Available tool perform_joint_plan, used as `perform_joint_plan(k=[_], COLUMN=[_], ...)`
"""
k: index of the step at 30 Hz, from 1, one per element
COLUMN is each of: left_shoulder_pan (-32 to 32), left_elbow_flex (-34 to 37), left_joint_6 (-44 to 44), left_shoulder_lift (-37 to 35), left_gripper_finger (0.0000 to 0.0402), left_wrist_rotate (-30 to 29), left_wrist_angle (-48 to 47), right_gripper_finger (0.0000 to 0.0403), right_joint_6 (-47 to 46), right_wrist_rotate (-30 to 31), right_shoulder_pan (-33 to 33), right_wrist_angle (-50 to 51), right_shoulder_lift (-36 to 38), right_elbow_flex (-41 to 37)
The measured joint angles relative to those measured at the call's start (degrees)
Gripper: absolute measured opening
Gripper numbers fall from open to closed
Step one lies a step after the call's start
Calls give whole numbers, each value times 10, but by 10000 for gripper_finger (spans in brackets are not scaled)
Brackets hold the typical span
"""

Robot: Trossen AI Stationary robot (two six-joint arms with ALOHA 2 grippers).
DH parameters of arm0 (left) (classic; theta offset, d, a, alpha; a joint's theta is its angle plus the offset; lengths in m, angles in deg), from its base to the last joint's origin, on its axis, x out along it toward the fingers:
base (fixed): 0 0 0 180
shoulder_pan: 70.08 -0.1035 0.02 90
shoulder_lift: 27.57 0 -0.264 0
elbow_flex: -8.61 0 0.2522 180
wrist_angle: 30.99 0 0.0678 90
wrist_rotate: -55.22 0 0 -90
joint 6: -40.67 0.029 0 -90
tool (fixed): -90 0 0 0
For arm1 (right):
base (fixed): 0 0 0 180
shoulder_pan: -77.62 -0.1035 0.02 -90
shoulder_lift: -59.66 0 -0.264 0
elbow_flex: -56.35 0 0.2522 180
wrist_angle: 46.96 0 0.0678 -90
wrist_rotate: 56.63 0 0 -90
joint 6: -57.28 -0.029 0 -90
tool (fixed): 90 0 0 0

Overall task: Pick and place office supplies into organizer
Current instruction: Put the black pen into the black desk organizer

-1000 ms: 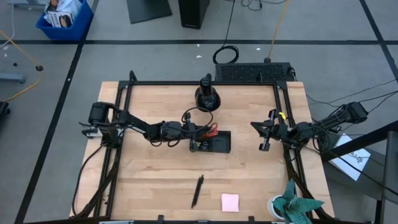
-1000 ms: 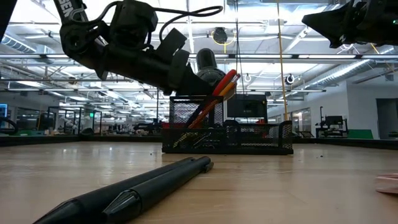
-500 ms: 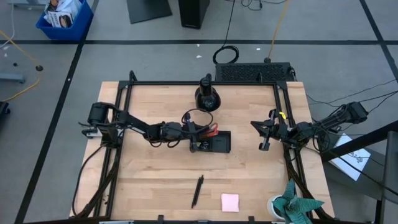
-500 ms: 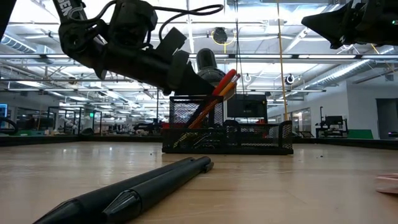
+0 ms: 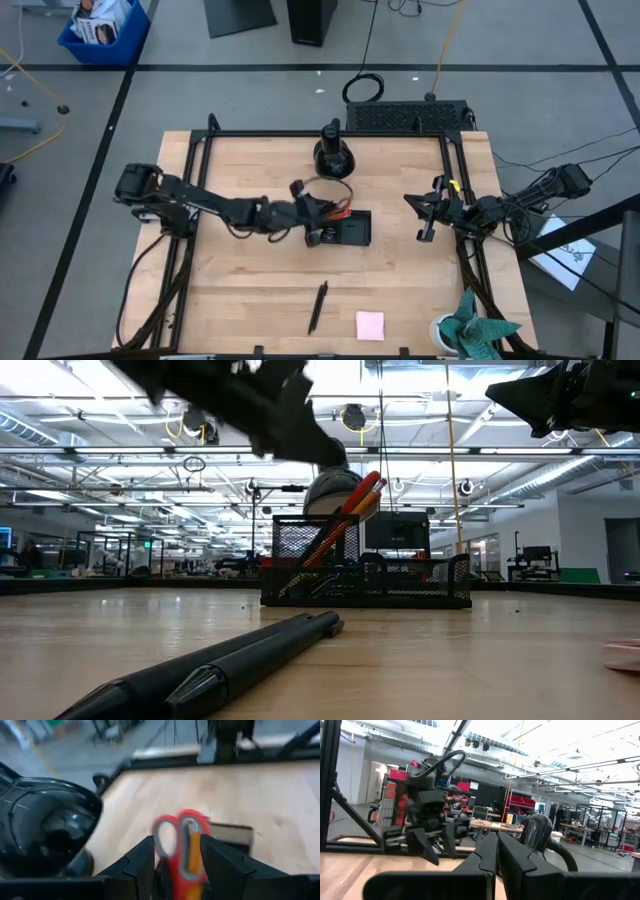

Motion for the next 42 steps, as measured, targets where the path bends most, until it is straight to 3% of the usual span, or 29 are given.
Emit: perform_joint_plan(k=[4, 8, 15, 21, 29, 42], left_shoulder_pan=[59, 118, 198, 242, 268, 258], left_elbow_flex=[-111, -187, -259, -308, -311, -310], left_joint_6=[-104, -224, -396, -457, -557, -578], left_shoulder_lift=[20, 81, 169, 235, 270, 284], left_gripper_finger=[163, 163, 163, 163, 163, 163], left_wrist_rotate=[-28, -19, 27, 32, 33, 21], left_wrist_angle=[-235, -363, -382, -380, -418, -466], right_gripper_finger=[9, 9, 9, 9, 9, 9], right_joint_6=[3, 6, -9, -26, -36, -34], right_wrist_rotate=[0, 0, -1, -2, -2, 0], right_shoulder_pan=[0, 0, 0, 0, 0, 0], right_wrist_angle=[-2, -2, 0, 4, 18, 18], right_shoulder_lift=[1, 1, -1, -1, -2, -2], right_elbow_flex=[0, 0, 0, 0, 0, 0])
